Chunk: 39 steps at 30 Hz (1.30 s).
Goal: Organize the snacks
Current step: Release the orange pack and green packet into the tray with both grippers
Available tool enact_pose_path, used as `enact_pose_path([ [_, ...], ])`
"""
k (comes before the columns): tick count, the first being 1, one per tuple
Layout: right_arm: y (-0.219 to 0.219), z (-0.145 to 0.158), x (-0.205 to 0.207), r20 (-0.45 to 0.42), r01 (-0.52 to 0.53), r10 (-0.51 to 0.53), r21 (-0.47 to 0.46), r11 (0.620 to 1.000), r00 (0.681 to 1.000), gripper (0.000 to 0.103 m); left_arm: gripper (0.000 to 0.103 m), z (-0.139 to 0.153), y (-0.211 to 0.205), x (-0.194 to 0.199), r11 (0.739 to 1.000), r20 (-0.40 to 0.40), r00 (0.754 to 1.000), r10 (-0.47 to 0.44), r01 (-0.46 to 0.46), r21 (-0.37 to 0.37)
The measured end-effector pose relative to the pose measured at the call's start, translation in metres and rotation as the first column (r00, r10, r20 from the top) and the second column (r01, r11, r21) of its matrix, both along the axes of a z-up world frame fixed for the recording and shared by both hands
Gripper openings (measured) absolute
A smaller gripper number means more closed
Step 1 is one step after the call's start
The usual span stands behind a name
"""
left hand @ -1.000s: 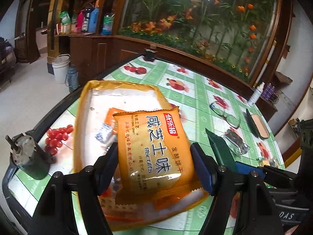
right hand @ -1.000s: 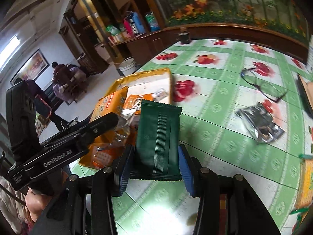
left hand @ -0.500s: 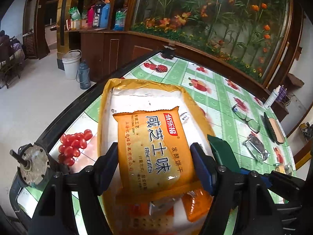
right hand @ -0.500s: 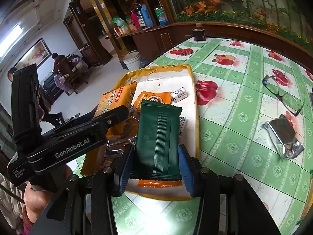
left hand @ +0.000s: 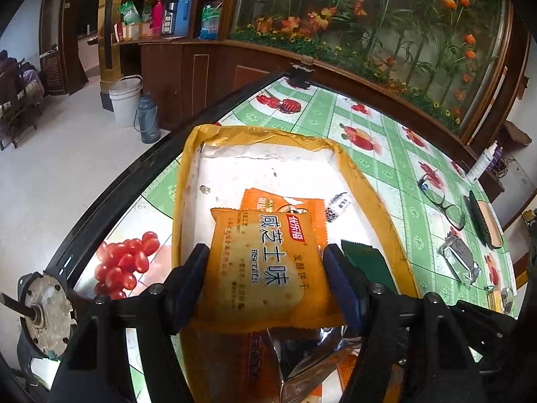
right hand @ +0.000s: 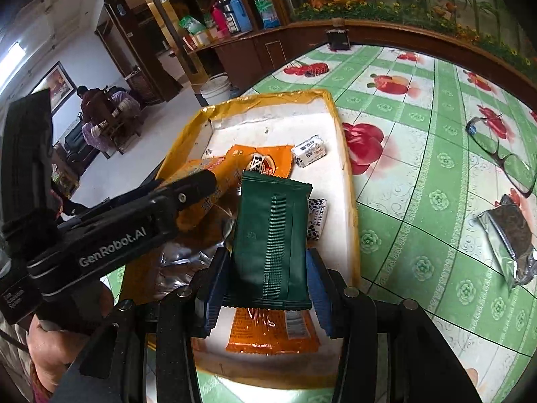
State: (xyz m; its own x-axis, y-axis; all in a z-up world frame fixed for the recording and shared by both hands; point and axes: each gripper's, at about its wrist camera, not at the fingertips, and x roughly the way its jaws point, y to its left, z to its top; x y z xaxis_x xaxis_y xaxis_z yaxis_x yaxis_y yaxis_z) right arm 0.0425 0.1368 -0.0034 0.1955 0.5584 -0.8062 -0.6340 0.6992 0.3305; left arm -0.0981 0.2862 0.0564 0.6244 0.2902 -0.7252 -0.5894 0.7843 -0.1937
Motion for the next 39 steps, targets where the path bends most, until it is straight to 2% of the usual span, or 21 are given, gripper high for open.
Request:
enact_pose_path([
  [13, 0.006, -0.011, 0.001, 0.039, 0.003, -0.002, -0.028, 1.0, 0.999, 0.051, 0.07, 0.001, 0.005, -0.005, 0.999, 0.034, 0.999, 0.012, -0.011, -0.036],
  [20, 0.001, -0.005, 0.001, 0.028, -0.006, 0.006, 0.003, 1.0, 1.0, 0.051, 0.077, 0.001, 0.0, -0.011, 0.999, 0.07, 0.997, 0.011, -0.008, -0.048],
  [32, -0.023, 0.015, 0.004, 0.015, 0.026, -0.028, 0.069, 0.997, 1.0, 0.051, 0.077, 0.019, -0.022, -0.014, 0.999, 0.101, 0.995, -0.022, 0.025, -0.032],
  [39, -0.041, 0.017, 0.009, -0.039, 0.06, -0.056, 0.1, 0.993, 0.998, 0.051, 0.077, 0.026, -0.049, -0.011, 0.997, 0.113, 0.991, -0.073, 0.076, -0.021],
])
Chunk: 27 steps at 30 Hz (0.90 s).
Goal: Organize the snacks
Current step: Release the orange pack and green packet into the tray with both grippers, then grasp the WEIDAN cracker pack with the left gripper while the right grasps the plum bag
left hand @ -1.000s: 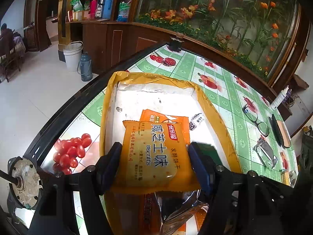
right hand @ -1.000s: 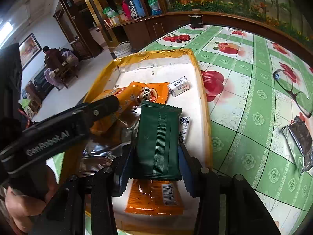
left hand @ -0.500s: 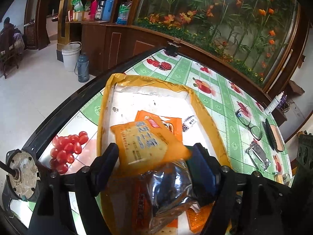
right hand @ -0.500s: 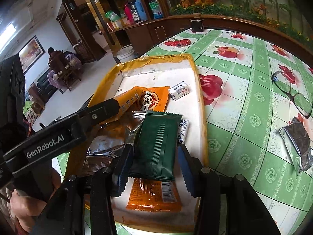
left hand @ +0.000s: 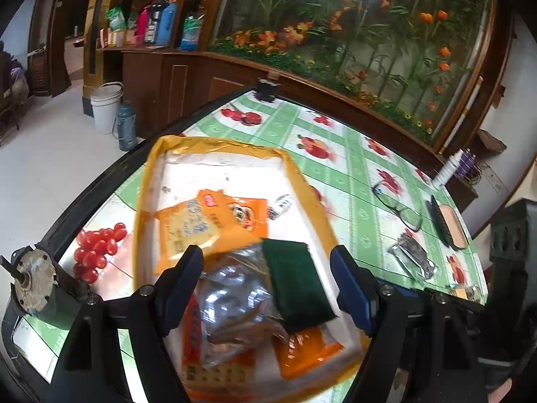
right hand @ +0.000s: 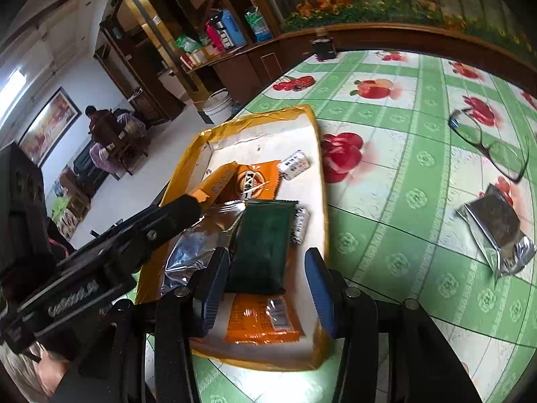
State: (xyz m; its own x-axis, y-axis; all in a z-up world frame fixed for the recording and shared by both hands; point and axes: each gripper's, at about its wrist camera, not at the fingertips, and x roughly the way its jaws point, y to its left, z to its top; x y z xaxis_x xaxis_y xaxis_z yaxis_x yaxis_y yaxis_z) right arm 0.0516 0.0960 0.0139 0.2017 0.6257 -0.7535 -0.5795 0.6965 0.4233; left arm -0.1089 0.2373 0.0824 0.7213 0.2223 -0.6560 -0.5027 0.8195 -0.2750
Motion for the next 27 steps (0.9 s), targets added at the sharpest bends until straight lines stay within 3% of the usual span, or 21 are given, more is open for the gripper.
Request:
enact_pose_path([
  [10, -0.057, 0.003, 0.01, -0.015, 0.084, -0.084, 0.022, 0.996, 0.996, 0.051, 0.077, 0.009, -0.049, 0.004, 0.995, 0.019, 0.995, -0.1, 0.099, 0.024],
  [17, -0.114, 0.006, 0.016, 0.004, 0.194, -0.194, 0.018, 0.981, 0.981, 0.051, 0.078, -0.001, -0.098, 0.013, 0.979, 0.012, 0.979, -0.202, 0.202, 0.022],
  [23, -0.175, 0.009, 0.028, 0.011, 0.33, -0.33, 0.027, 0.944, 0.944, 0.051, 0.078, -0.021, -0.157, 0.022, 0.942, -0.027, 0.943, -0.332, 0.333, 0.041],
  [27, -0.223, 0.015, 0.032, 0.03, 0.434, -0.435, 0.045, 0.9, 0.9, 0.051, 0.077, -0.038, -0.19, 0.03, 0.907, -0.093, 0.91, -0.404, 0.411, 0.09],
])
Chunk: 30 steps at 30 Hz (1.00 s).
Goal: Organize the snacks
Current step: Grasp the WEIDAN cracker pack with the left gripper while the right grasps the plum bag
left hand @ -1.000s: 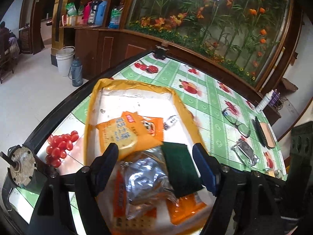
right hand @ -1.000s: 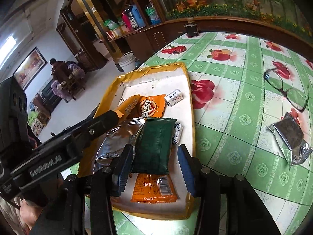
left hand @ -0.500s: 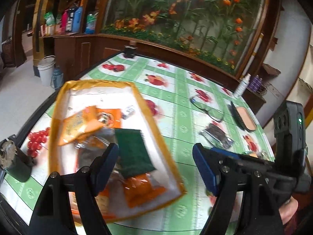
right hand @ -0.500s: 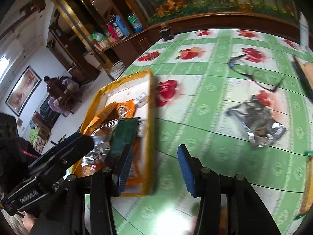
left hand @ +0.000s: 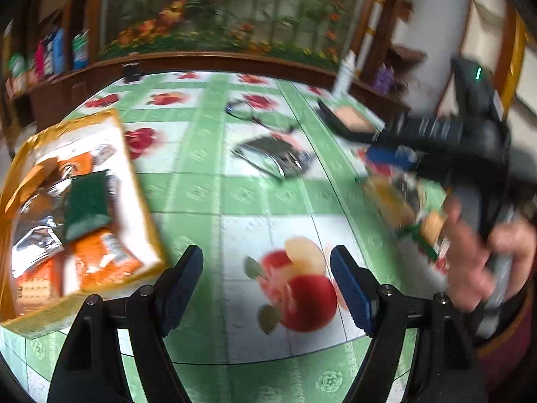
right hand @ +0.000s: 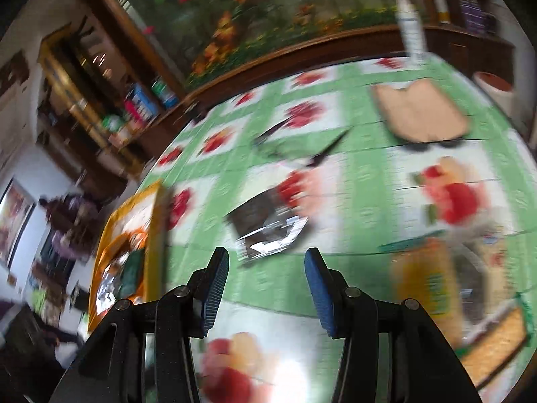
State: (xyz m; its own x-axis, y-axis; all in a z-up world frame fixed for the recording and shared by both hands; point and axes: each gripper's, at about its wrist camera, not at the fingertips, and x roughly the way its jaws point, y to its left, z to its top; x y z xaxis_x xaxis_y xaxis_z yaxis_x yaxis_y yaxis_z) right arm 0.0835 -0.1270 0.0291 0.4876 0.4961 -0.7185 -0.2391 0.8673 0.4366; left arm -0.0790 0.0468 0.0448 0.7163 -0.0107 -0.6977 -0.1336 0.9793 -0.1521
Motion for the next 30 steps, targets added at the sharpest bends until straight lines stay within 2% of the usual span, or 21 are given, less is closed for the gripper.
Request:
enact_pose_path([
  [2, -0.026, 0.009, -0.001, 0.043, 0.056, -0.056, 0.0, 0.998, 0.998, 0.051, 0.077, -0.006, -0.007, 0.004, 1.0, -0.018, 1.0, -0.013, 0.013, 0.011],
  [4, -0.046, 0.016, -0.002, 0.076, 0.101, -0.098, -0.025, 0.995, 0.992, 0.061, 0.077, -0.014, -0.011, 0.006, 1.0, -0.037, 0.999, -0.025, 0.025, -0.001],
  [6, -0.07, 0.018, -0.002, 0.096, 0.148, -0.143, -0.05, 0.988, 0.985, 0.065, 0.077, -0.016, -0.014, 0.008, 0.999, -0.056, 0.998, -0.032, 0.032, 0.0],
  [9, -0.104, 0.012, 0.001, 0.085, 0.213, -0.206, -0.079, 0.974, 0.975, 0.065, 0.077, -0.018, -0.012, 0.009, 0.999, -0.058, 0.998, -0.034, 0.033, -0.015],
  [11, -0.118, 0.002, 0.005, 0.048, 0.226, -0.222, -0.111, 0.968, 0.974, 0.065, 0.077, -0.021, -0.01, 0.013, 0.999, -0.079, 0.996, -0.039, 0.037, -0.03],
  [15, -0.12, -0.021, 0.01, -0.037, 0.196, -0.206, -0.181, 0.964, 0.978, 0.066, 0.077, -0.022, -0.008, 0.012, 0.999, -0.078, 0.997, -0.03, 0.026, -0.046],
  [16, -0.119, -0.025, 0.012, -0.042, 0.206, -0.221, -0.22, 0.953, 0.974, 0.07, 0.077, -0.022, -0.008, 0.012, 0.999, -0.077, 0.997, -0.03, 0.027, -0.043],
  [18, -0.116, -0.032, 0.014, -0.051, 0.214, -0.233, -0.241, 0.946, 0.971, 0.07, 0.077, -0.022, -0.01, 0.011, 0.999, -0.073, 0.997, -0.035, 0.032, -0.04],
  [21, -0.108, -0.039, 0.017, -0.045, 0.198, -0.222, -0.305, 0.932, 0.974, 0.066, 0.077, -0.022, -0.009, 0.011, 0.999, -0.067, 0.997, -0.032, 0.029, -0.043],
  [24, -0.107, -0.041, 0.011, -0.028, 0.196, -0.215, -0.312, 0.93, 0.976, 0.058, 0.077, -0.021, -0.008, 0.009, 0.999, -0.059, 0.998, -0.029, 0.026, -0.047],
  [30, -0.067, -0.042, -0.004, -0.025, 0.082, -0.094, -0.31, 0.947, 0.995, 0.056, 0.077, -0.017, -0.007, 0.003, 0.999, -0.031, 0.999, -0.02, 0.019, -0.048],
])
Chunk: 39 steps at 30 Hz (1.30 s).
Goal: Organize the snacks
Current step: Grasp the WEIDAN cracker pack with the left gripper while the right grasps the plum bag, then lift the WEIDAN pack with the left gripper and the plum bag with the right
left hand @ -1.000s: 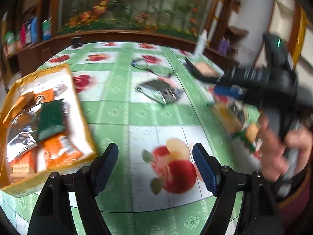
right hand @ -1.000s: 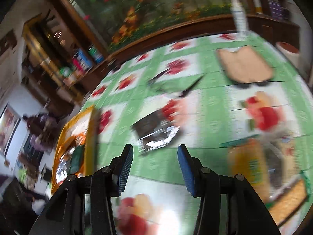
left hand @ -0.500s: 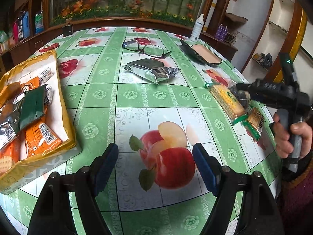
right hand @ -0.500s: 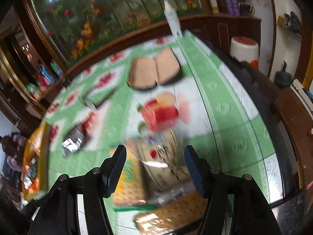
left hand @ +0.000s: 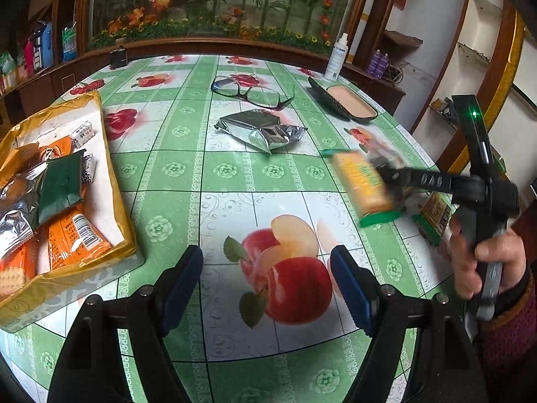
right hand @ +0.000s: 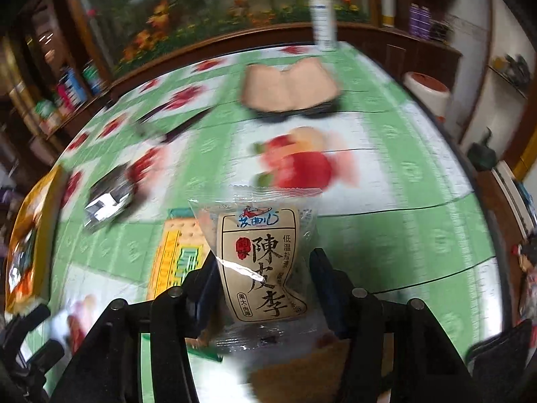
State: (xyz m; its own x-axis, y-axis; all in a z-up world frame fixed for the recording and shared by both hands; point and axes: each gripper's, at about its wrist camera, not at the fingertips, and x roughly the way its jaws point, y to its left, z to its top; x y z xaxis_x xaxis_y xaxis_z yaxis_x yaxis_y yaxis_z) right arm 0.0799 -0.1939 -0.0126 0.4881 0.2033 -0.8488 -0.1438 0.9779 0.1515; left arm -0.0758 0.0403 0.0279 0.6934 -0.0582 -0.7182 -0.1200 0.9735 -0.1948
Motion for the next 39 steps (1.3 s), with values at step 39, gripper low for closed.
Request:
enact_pose_path([
  [39, 0.057, -0.004, -0.024, 0.011, -0.16, 0.161, -0.011, 0.987, 0.987, 0.058, 0.046, -0.016, -0.027, 0.068, 0.97, -0.086, 0.995, 0.049, -0.027, 0.241],
])
